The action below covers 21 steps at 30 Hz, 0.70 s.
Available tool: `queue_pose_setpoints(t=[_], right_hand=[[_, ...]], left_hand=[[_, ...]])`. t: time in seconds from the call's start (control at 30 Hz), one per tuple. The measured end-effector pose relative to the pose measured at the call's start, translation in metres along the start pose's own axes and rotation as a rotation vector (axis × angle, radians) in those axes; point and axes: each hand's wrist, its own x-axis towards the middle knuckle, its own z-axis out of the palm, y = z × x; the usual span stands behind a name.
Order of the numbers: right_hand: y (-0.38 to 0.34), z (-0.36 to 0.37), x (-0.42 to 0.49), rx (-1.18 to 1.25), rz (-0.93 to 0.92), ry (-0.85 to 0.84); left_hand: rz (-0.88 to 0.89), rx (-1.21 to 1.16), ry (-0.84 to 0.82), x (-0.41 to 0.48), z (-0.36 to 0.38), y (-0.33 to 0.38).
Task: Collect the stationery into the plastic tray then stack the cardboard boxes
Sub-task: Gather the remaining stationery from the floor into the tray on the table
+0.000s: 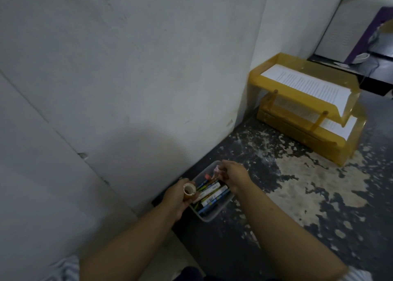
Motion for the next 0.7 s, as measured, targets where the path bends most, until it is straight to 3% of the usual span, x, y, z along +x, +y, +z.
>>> queue_pose_setpoints(t=[0.2, 0.33, 0.6, 0.7], right_hand=[[0.010, 0.001, 0.003, -0.417, -0.151, -0.012], [0.020, 0.005, 0.008, -0.559, -0.284, 0.039], [0.017, 0.003, -0.001, -0.484, -0.282, 0.097], [0.015, -0.003, -0.016, -0.429, -0.335, -0.104]], left_hand=[[0.018, 0.010, -0.010, 0.003, -0.006, 0.001], [0.035, 0.019, -0.013, 0.003, -0.005, 0.003], [-0.018, 0.025, -0.091, 0.001, 0.005, 0.005], [-0.029, 0.082, -0.138, 0.001, 0.012, 0.005]])
